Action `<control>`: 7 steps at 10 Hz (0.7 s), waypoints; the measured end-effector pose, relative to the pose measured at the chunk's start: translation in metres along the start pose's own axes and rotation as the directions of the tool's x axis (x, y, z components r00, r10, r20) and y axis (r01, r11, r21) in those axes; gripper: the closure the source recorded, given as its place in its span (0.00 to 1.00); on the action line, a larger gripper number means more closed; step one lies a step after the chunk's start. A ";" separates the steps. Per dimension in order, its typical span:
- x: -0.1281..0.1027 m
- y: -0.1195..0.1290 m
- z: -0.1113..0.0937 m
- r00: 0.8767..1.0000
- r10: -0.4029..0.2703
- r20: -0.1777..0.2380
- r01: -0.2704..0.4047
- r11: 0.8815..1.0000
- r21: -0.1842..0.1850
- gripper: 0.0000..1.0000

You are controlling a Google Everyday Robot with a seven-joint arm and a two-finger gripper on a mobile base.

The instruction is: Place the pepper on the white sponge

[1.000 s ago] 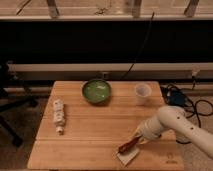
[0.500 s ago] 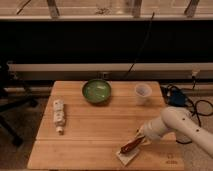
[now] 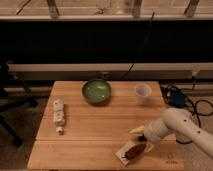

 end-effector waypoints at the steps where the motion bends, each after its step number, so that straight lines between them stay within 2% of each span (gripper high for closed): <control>1: 0.000 0.000 -0.001 1.000 0.003 -0.001 -0.003 1.000 0.003 0.20; 7: 0.001 -0.003 -0.005 1.000 0.007 -0.014 -0.007 1.000 0.010 0.20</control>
